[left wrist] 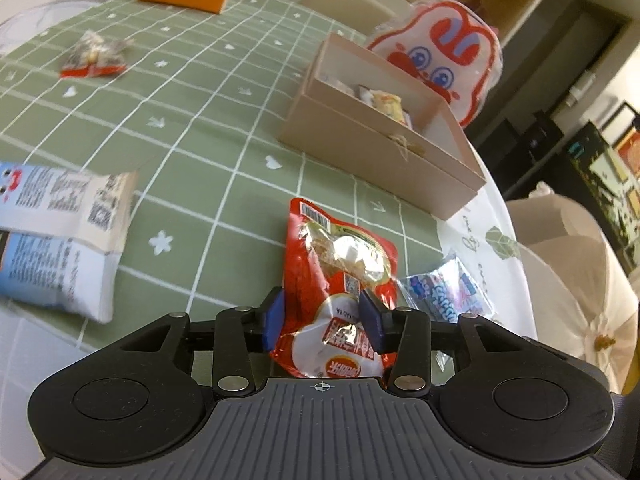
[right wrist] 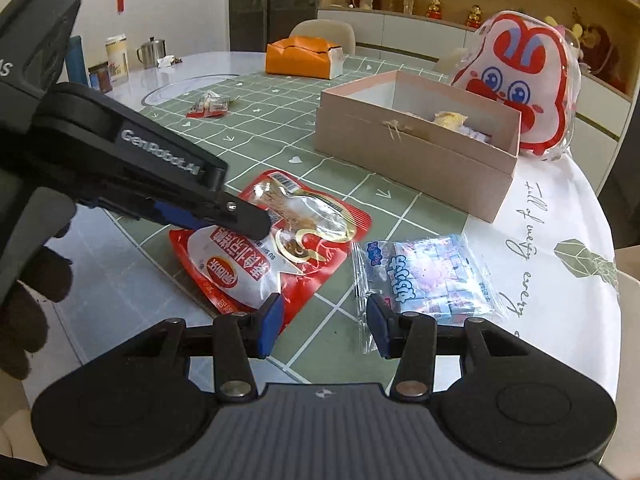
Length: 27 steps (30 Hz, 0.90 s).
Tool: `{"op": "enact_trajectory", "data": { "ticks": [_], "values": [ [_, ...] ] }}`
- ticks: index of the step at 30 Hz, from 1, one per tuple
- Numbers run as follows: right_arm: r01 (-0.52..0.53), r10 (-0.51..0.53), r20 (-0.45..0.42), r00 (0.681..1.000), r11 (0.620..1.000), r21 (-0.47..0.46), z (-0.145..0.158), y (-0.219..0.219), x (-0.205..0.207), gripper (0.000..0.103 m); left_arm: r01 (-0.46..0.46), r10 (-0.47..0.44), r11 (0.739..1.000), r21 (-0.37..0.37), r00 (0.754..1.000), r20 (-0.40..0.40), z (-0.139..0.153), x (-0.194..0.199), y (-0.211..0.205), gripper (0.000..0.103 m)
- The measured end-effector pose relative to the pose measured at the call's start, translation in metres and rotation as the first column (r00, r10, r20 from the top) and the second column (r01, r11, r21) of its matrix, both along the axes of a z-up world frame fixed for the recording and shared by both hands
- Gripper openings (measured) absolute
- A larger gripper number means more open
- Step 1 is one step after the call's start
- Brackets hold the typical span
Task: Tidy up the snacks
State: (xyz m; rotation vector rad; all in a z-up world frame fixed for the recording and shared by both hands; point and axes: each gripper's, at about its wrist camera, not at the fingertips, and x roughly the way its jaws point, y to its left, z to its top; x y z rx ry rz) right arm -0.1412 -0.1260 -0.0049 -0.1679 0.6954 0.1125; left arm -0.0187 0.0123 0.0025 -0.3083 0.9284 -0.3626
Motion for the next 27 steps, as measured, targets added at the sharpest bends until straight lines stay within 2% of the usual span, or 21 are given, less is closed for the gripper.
{"op": "enact_trajectory", "data": {
  "ticks": [4, 7, 10, 13, 15, 19, 22, 27],
  "values": [
    [-0.007, 0.007, 0.007, 1.000, 1.000, 0.016, -0.002, -0.003, 0.000, 0.046, 0.026, -0.023, 0.999, 0.040, 0.998, -0.059, 0.009, 0.004, -0.008, 0.045],
    [-0.007, 0.007, 0.007, 1.000, 1.000, 0.028, 0.001, -0.007, -0.002, 0.046, 0.055, -0.053, 0.997, 0.048, 0.998, -0.041, 0.020, -0.004, -0.013, 0.045],
    [0.001, -0.002, 0.006, 1.000, 0.999, 0.041, 0.003, -0.011, -0.005, 0.046, 0.084, -0.083, 0.996, 0.019, 0.996, -0.041, 0.031, -0.013, -0.015, 0.042],
    [0.004, -0.005, 0.009, 1.000, 0.997, 0.074, 0.004, -0.019, -0.009, 0.046, 0.135, -0.136, 0.991, -0.025, 0.990, -0.043, 0.038, -0.020, -0.018, 0.034],
    [0.001, -0.002, 0.012, 1.000, 0.996, 0.090, 0.003, -0.023, -0.012, 0.046, 0.177, -0.180, 0.983, -0.049, 0.982, -0.061, 0.034, -0.017, -0.024, 0.034],
    [-0.007, 0.006, 0.023, 1.000, 0.996, 0.084, 0.001, -0.025, -0.016, 0.046, 0.145, -0.147, 0.989, -0.029, 0.987, -0.072, 0.019, -0.002, -0.032, 0.040],
    [-0.011, 0.009, 0.025, 1.000, 0.997, 0.078, 0.000, -0.025, -0.017, 0.046, 0.129, -0.130, 0.991, -0.023, 0.989, -0.072, 0.011, 0.008, -0.037, 0.041],
    [-0.013, 0.011, 0.030, 0.999, 0.997, 0.072, -0.001, -0.023, -0.019, 0.046, 0.138, -0.141, 0.990, -0.036, 0.986, -0.088, 0.003, 0.017, -0.045, 0.029]
  ]
}}
